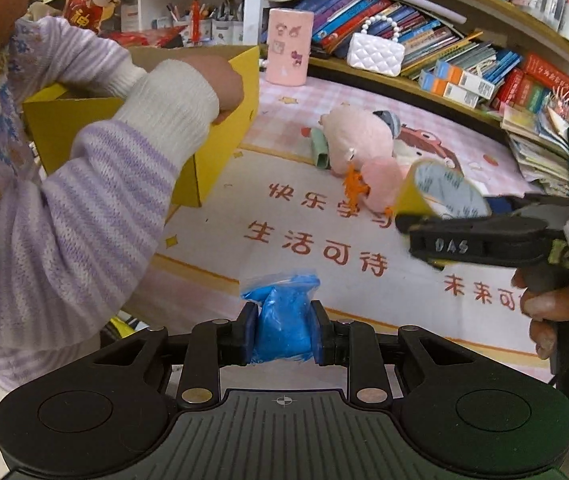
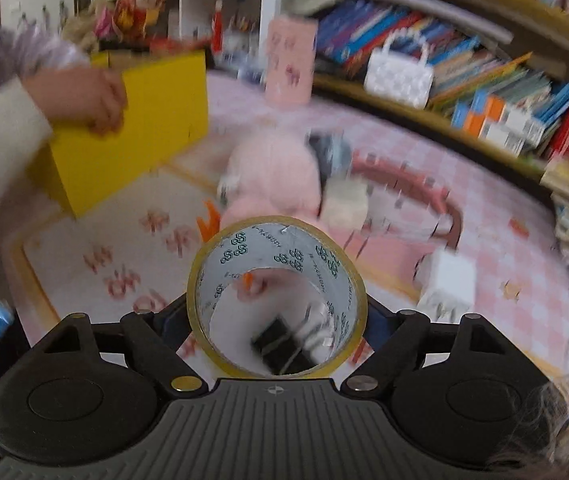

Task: Organize objects
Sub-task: 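Lift and carry the blue item and tape roll toward the yellow box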

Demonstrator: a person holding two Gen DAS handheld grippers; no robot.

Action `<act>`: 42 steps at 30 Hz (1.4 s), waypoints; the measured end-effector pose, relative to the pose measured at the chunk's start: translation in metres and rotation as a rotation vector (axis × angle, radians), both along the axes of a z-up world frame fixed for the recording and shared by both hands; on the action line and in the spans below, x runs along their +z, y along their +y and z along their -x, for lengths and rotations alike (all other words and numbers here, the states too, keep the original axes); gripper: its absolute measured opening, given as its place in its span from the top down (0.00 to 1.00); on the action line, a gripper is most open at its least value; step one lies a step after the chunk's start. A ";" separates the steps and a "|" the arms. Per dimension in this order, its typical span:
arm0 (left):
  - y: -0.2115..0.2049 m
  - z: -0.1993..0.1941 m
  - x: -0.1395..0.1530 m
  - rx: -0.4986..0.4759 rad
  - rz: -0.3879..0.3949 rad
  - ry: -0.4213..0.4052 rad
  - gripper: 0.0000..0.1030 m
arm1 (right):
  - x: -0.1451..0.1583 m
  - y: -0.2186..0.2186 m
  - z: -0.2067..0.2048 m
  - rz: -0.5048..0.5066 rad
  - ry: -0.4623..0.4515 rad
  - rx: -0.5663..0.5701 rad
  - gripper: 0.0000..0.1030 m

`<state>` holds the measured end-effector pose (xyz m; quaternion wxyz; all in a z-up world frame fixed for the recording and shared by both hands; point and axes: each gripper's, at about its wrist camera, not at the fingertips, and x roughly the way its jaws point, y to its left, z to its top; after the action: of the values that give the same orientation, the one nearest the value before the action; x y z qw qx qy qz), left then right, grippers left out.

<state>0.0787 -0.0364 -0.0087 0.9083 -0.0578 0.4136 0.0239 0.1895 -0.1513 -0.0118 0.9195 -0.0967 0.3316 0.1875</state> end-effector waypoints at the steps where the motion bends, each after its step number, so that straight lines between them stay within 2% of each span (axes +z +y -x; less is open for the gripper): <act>1: 0.000 -0.001 0.001 -0.006 0.004 -0.005 0.76 | 0.007 -0.001 0.003 -0.009 -0.023 -0.009 0.20; 6: 0.005 -0.001 0.003 -0.023 0.034 -0.025 0.76 | 0.035 -0.006 0.015 -0.063 -0.079 -0.073 0.20; 10: 0.009 0.003 0.002 -0.047 0.065 -0.036 0.76 | 0.045 -0.006 0.023 -0.083 -0.060 -0.155 0.20; 17: 0.021 0.010 0.003 -0.136 0.090 -0.067 0.76 | 0.042 0.013 0.066 -0.036 -0.044 -0.231 0.20; 23: 0.037 0.021 0.005 -0.226 0.094 -0.091 0.76 | 0.038 0.031 0.094 -0.012 -0.043 -0.348 0.20; 28: 0.055 0.029 0.006 -0.275 0.108 -0.100 0.76 | 0.040 0.044 0.117 -0.031 -0.016 -0.415 0.20; 32: 0.068 0.036 0.004 -0.306 0.128 -0.104 0.76 | 0.039 0.061 0.139 -0.040 0.022 -0.430 0.20; 42: 0.099 0.053 -0.004 -0.364 0.160 -0.086 0.76 | 0.026 0.106 0.169 0.050 0.108 -0.419 0.20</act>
<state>0.0257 0.0625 -0.0126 0.9069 -0.0550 0.3787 -0.1761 0.0201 -0.0448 0.0142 0.9166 -0.0383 0.3977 -0.0112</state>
